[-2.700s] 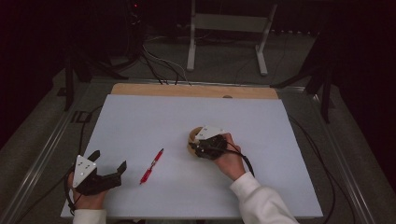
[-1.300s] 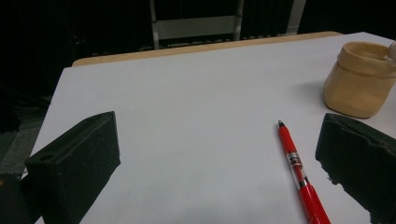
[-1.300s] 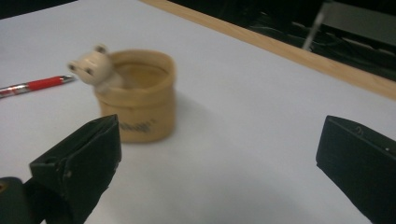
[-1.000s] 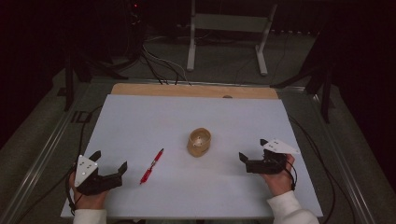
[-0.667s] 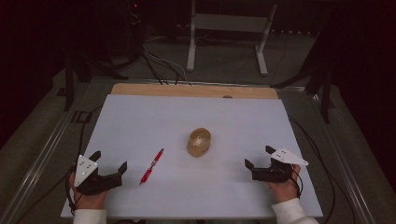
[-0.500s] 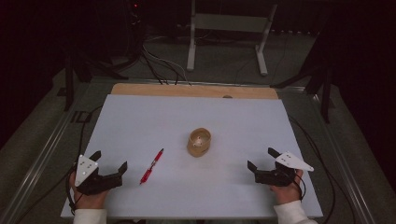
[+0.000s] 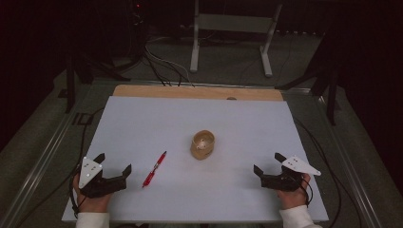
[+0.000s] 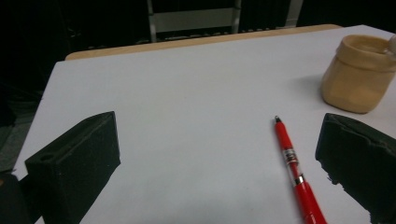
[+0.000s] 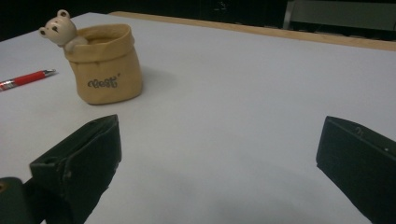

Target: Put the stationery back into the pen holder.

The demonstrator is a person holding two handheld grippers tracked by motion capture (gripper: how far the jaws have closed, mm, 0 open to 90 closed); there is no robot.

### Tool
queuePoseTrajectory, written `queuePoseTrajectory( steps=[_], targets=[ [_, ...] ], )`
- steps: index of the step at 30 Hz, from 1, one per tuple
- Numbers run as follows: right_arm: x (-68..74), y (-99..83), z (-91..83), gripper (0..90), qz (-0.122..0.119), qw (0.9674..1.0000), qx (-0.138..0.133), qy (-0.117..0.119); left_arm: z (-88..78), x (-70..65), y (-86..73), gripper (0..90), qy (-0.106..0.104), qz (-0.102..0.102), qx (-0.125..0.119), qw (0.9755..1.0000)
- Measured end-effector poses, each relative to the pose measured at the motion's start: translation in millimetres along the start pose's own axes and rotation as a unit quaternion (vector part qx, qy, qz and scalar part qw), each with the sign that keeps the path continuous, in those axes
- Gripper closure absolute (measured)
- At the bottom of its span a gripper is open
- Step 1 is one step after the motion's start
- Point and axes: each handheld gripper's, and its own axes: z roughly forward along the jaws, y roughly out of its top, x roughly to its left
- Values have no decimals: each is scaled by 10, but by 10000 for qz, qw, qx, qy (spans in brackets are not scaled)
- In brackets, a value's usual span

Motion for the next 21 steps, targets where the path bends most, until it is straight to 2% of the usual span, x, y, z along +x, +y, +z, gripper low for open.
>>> queuePoseTrajectory(
  steps=[5, 6, 12, 13, 18, 20, 21],
  targets=[
    [16, 2, -8, 0, -8, 10000, 9, -26, 31, -23, 59, 4, -48, -66, 57, 10000],
    [10, 4, -11, 0, -1, 10000, -2, -45, 61, -26, 91, 4, -134, -105, 129, 9998],
    [-5, -11, -11, 1, 30, 9999, 38, -97, 148, -76, 163, 4, -178, -68, 287, 9994],
    [-4, -12, -8, 1, 22, 9999, 41, -91, 193, -99, 193, 5, -267, -100, 440, 9986],
    [-4, -16, 0, 1, 26, 9999, 55, -90, 295, -135, 229, 30, -328, -142, 675, 9971],
    [-13, -21, 3, 1, 50, 9999, 68, -98, 383, -168, 247, 33, -394, -140, 855, 9955],
    [-13, -21, 3, 1, 50, 9999, 68, -98, 383, -168, 247, 33, -394, -140, 855, 9955]
  ],
)
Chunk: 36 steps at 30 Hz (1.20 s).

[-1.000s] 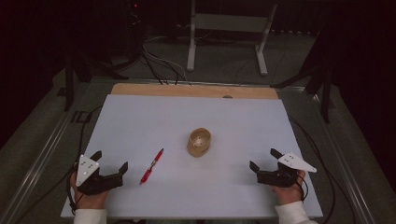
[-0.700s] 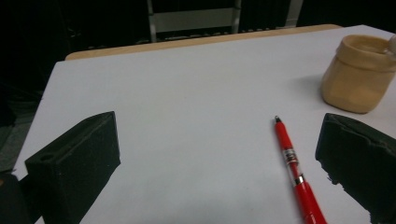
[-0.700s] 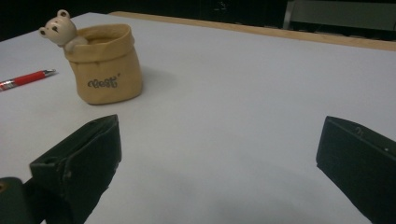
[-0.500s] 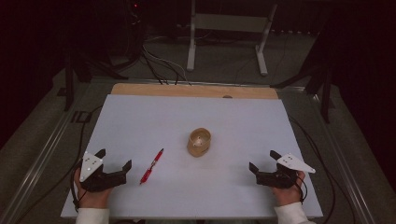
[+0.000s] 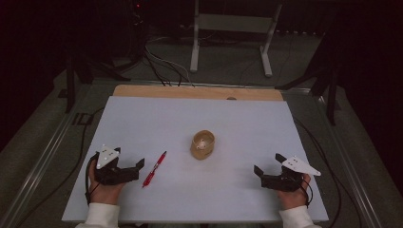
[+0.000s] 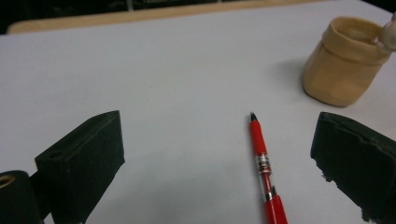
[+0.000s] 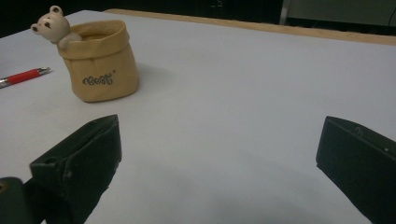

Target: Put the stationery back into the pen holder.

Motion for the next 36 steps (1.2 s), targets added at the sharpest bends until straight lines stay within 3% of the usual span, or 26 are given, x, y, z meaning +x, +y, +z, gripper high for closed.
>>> queuePoseTrajectory(
  steps=[4, 17, 22, 27, 31, 32, 36],
  targets=[
    [-11, -1, -6, 1, 29, 10000, -1, -9, 153, -92, 46, 37, 63, 192, 360, 9991],
    [-39, -9, -7, 1, 72, 10000, 11, -16, 438, -236, 80, 54, -49, 277, 912, 9954],
    [-35, -11, -2, 1, 77, 10000, 30, -25, 542, -296, 93, 49, -68, 350, 1161, 9926],
    [-36, -11, -3, 1, 63, 10000, 33, -53, 690, -384, 85, 73, -47, 534, 1430, 9883],
    [-43, -12, -6, 1, 81, 9999, 34, -63, 760, -396, 79, 213, -114, 571, 1590, 9856],
    [-42, -13, -5, 1, 85, 9999, 36, -63, 770, -394, 75, 272, -198, 576, 1612, 9850],
    [-42, -13, -4, 1, 79, 9999, 34, -65, 805, -406, 64, 500, -162, 657, 1712, 9829]
  ],
)
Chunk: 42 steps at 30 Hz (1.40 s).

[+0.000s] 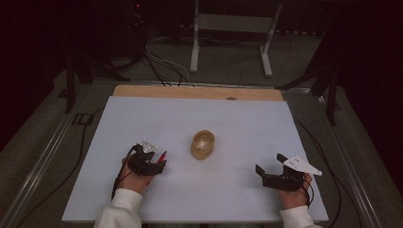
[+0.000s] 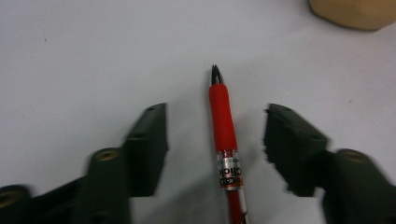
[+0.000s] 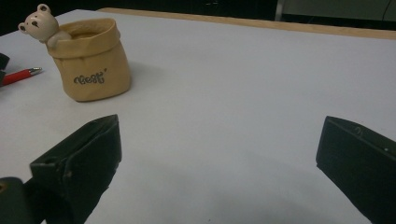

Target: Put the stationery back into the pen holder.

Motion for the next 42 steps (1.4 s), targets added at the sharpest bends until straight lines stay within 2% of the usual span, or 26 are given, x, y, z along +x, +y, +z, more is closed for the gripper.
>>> queuePoseTrajectory(
  steps=[1, 5, 7, 8, 12, 13, 14, 16, 21, 23, 30, 37, 40, 42],
  targets=[
    [0, 0, 0, 1, -3, 10000, 1, -3, 34, -9, -1, 566, 84, 51, 172, 9998],
    [1, -1, 2, 1, -1, 10000, 7, -10, 31, -27, 10, 709, -90, 166, 199, 9996],
    [2, -2, 4, 1, -8, 10000, 16, -10, 32, -32, 18, 791, -81, 206, 224, 9995],
    [2, -2, 5, 2, -15, 10000, 17, -14, 35, -32, 28, 803, -93, 173, 234, 9995],
    [0, 0, -2, 1, 3, 10000, 2, -9, 31, -7, 57, 807, -130, 118, 291, 9994],
    [0, 0, -2, 1, 3, 10000, 2, -9, 24, 2, 62, 807, -132, 109, 259, 9995],
    [-1, -1, -1, 2, 2, 10000, 3, -9, 0, 20, 72, 807, -229, -22, 135, 9996],
    [3, -2, -1, 27, -4, 10000, -2, -2, -25, 35, 82, 808, -278, -104, 35, 9996],
    [4, -3, -4, 28, -23, 10000, -40, 19, -108, 34, 111, 808, -350, -103, -232, 9991],
    [3, -4, -3, 27, -10, 10000, -44, 26, -125, 38, 120, 808, -358, -70, -264, 9990],
    [6, -1, -7, 20, -8, 10000, -75, 54, -260, 44, 238, 807, -421, -41, -652, 9970],
    [20, 9, -22, 8, -59, 9999, -120, 85, -328, 47, 337, 807, -412, -24, -844, 9956],
    [27, 13, -29, 6, -67, 9999, -127, 70, -352, 40, 377, 807, -455, 15, -1003, 9939],
    [32, 15, -32, 0, -88, 9998, -147, 69, -357, 38, 387, 807, -463, 18, -1026, 9936]
  ],
)
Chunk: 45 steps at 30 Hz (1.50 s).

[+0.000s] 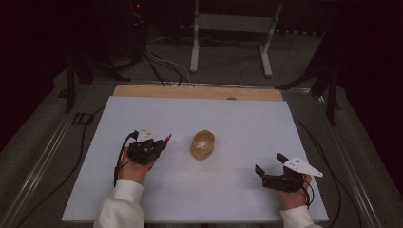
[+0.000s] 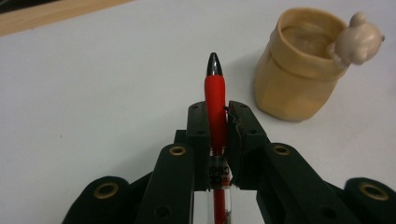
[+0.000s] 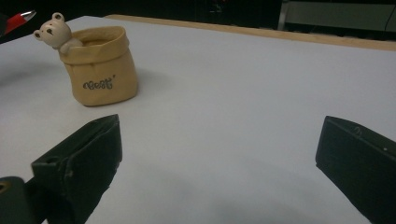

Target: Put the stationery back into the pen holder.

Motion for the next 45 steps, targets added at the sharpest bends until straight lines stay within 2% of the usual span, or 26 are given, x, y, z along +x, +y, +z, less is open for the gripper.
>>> queuePoseTrajectory(
  steps=[11, 28, 38, 40, 44, 45],
  targets=[
    [-1, 0, 1, 0, 0, 10000, -18, -14, 9, -4, 133, 807, -101, 122, -203, 9997],
    [2, -3, 7, 0, -11, 10000, -6, -11, 35, -5, 331, 807, -213, 200, -439, 9986],
    [2, -6, 12, 0, -23, 10000, 4, 7, 68, -29, 421, 806, -301, 268, -602, 9974],
    [-1, -5, 11, 0, -16, 10000, -9, 9, 92, -50, 459, 806, -379, 309, -656, 9966],
    [0, -6, 12, 0, -16, 10000, -16, 6, 102, -61, 481, 806, -402, 319, -687, 9963],
    [0, -7, 12, 0, -12, 10000, -21, 11, 114, -65, 513, 806, -472, 337, -760, 9954]
  ],
)
